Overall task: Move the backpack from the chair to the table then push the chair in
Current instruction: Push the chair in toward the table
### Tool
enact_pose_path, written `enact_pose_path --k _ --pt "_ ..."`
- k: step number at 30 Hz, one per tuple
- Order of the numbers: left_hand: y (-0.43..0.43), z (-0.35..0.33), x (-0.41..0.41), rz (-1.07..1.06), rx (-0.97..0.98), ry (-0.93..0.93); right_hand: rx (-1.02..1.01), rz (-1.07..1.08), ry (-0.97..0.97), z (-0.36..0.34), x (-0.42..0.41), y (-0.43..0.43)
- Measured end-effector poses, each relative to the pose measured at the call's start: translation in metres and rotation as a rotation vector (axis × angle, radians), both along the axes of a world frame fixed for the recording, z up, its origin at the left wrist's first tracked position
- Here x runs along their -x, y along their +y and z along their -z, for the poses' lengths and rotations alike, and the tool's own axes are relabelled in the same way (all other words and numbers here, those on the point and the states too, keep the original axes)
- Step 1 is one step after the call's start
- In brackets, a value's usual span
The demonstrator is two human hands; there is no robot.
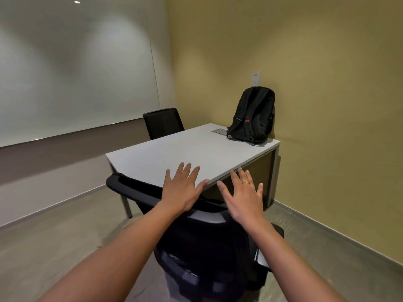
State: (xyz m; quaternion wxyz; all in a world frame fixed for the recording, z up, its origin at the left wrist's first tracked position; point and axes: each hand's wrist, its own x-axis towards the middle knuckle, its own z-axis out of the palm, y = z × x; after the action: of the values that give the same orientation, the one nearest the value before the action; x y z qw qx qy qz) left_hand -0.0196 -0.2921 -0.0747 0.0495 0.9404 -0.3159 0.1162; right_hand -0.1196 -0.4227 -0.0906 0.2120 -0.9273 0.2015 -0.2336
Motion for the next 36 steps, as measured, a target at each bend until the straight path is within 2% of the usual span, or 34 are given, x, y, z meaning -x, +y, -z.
enact_pose_path --k 4,12,21,29,36 --pt "0.051 0.009 -0.006 0.022 0.041 -0.044 0.026 0.045 -0.028 -0.007 -0.001 0.059" --pt "0.106 0.035 -0.015 0.095 0.118 0.028 0.219 0.100 0.010 0.002 -0.008 0.126" --pt "0.103 0.040 -0.030 0.153 0.132 0.013 0.284 0.178 0.140 0.014 -0.037 0.124" --pt "0.122 0.020 -0.072 0.148 0.007 -0.005 0.298 0.171 0.088 0.019 -0.036 0.122" --pt "0.116 0.023 -0.074 0.197 0.030 -0.006 0.290 0.147 0.078 0.017 -0.033 0.105"
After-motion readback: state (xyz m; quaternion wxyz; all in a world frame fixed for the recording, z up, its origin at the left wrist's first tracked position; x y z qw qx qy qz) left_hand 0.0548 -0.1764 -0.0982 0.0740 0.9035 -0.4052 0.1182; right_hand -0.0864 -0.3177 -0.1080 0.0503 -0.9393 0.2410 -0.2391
